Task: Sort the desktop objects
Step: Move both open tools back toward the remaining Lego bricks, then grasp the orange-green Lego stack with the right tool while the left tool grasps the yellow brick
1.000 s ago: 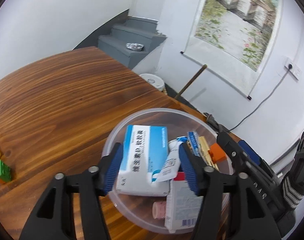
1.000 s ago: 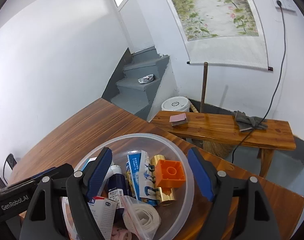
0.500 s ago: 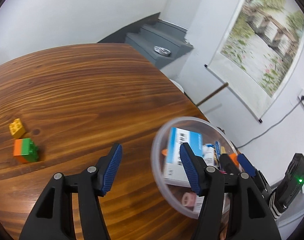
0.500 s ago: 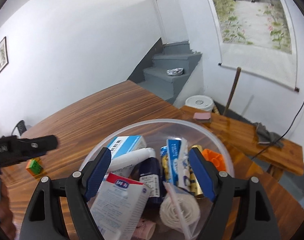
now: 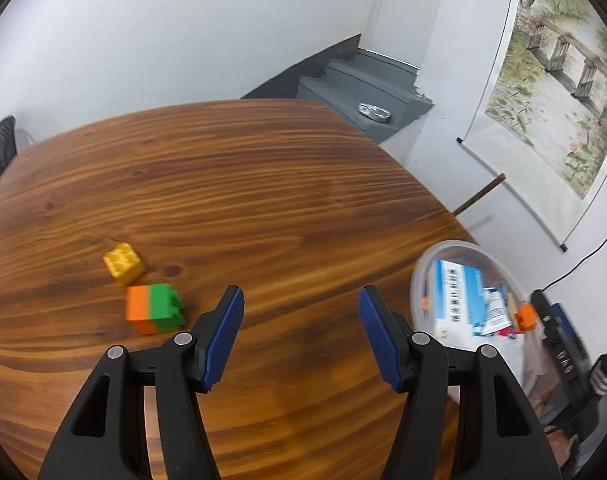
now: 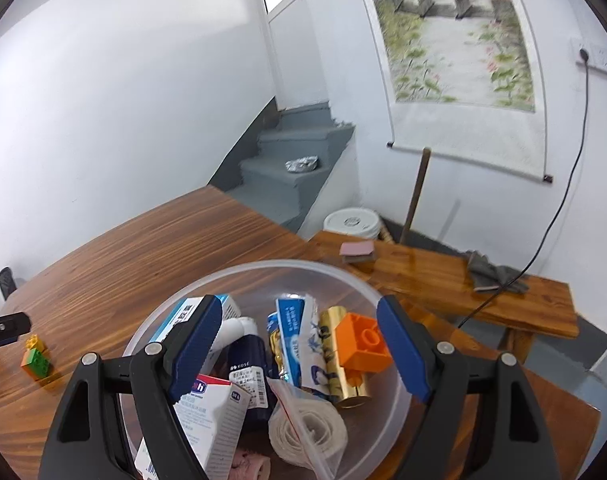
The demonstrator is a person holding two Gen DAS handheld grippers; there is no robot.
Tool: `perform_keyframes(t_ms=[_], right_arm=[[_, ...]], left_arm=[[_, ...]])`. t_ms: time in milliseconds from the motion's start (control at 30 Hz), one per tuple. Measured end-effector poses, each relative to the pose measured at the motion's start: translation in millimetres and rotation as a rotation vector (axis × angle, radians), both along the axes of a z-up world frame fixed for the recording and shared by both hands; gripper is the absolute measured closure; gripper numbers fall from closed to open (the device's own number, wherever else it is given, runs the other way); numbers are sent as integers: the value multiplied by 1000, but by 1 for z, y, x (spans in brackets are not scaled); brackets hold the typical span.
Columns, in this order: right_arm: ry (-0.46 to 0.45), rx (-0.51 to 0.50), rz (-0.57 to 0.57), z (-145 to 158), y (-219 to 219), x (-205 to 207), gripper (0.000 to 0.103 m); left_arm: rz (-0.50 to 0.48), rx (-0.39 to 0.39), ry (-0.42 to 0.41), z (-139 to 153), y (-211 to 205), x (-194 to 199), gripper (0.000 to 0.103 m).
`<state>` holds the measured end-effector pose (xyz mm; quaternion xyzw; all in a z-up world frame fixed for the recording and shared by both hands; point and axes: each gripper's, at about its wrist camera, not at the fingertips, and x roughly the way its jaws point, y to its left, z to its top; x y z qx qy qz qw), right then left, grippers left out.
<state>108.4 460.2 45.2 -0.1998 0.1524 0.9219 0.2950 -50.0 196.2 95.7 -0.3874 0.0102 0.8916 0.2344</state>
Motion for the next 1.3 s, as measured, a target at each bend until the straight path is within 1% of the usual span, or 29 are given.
perform_keyframes(t_ms=[167, 300, 367, 500, 600, 667, 800, 1000, 1167, 1300], right_arm=[[-10, 28, 9, 5, -16, -7, 20], [-5, 56, 64, 11, -42, -18, 20], [-14, 64, 125, 13, -60, -28, 20], [-58, 89, 297, 13, -103, -54, 20], [-99, 64, 436, 9, -132, -76, 20], [-122, 49, 501, 6, -148, -89, 20], [-164, 21, 586, -3, -171, -111, 20], [-216, -2, 669, -18, -208, -131, 20], [-241, -27, 716, -21, -226, -148, 20], [-259, -50, 747, -25, -240, -163, 20]], left_arm=[[28, -63, 36, -1, -17, -6, 39], [59, -77, 43, -3, -34, -15, 39], [78, -81, 46, -3, -43, -20, 39], [120, -90, 39, -4, -64, -34, 39], [156, -77, 28, -5, -81, -44, 39], [176, -70, 21, -5, -92, -50, 39], [198, -61, 1, -8, -109, -59, 39], [225, -55, -17, -12, -126, -70, 39], [247, -20, -76, -21, -140, -84, 39], [260, -18, -81, -23, -147, -89, 39]])
